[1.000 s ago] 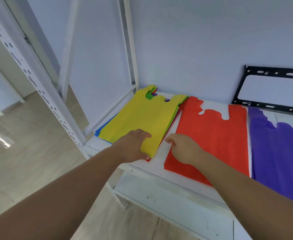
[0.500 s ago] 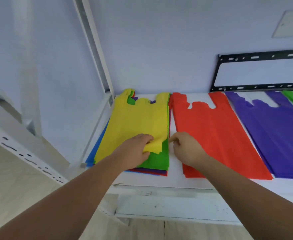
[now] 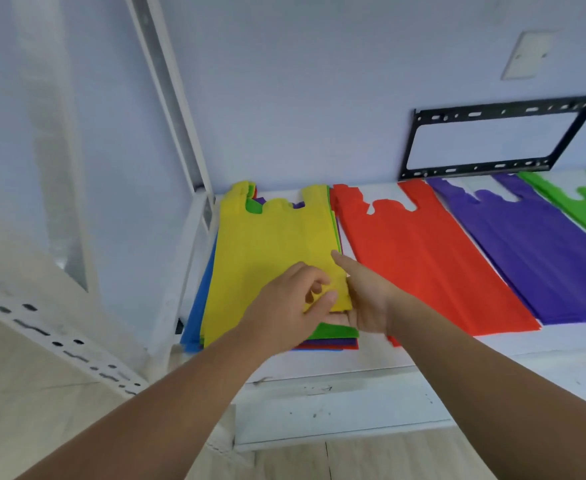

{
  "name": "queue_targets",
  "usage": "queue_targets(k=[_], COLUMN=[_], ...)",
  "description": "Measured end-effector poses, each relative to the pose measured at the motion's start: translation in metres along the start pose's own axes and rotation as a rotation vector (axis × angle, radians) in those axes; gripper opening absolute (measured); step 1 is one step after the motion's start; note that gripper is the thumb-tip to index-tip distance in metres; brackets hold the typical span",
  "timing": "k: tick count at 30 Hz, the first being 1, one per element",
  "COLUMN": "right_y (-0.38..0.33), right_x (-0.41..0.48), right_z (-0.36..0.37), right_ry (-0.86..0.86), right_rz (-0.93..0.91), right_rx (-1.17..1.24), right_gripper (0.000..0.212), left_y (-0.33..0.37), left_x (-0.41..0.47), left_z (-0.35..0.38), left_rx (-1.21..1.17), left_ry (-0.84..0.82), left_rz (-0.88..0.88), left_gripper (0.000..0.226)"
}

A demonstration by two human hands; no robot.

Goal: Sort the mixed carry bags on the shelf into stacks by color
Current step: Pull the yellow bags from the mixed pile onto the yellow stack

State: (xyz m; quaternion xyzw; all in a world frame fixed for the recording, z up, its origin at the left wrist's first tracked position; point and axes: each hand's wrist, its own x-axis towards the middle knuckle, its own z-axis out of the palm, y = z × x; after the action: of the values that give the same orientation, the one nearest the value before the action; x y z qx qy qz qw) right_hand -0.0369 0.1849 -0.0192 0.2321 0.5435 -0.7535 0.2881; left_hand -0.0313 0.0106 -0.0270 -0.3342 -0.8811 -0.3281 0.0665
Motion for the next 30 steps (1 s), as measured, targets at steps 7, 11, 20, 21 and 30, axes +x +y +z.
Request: queue_targets(k=[7, 11, 20, 21, 30], right_y=[-0.011, -0.018, -0.01, -0.009, 0.013], right_x=[0.02, 0.008, 0.006, 0.009, 0.0], right_z=[0.007, -0.02, -0.036, -0.032, -0.053], right_ry=[0.198, 0.137, 0.283, 0.354, 0.665], right_rz=[-0.086, -0.052, 0.024, -0.018, -0.471], right_rx=[0.008, -0.15, -0.515, -0.633, -0.893], right_gripper=[0.021, 0.023, 0.039, 0.042, 0.036], left_y=[-0.003, -0.027, -0.072, -0.073, -0.04], left_x=[-0.037, -0.04, -0.02, -0.017, 0.005], left_z=[0.011, -0.018, -0.031, -0.028, -0.013], left_rx=[0.043, -0.474, -1.021, -0.792, -0.021], left_ry=[0.023, 0.257, 0.13, 0.073, 0.244], left_rz=[-0.066, -0.744, -1.204, -1.155, -0.668], left_gripper=[0.05, 0.087, 0.038, 0.024, 0.045])
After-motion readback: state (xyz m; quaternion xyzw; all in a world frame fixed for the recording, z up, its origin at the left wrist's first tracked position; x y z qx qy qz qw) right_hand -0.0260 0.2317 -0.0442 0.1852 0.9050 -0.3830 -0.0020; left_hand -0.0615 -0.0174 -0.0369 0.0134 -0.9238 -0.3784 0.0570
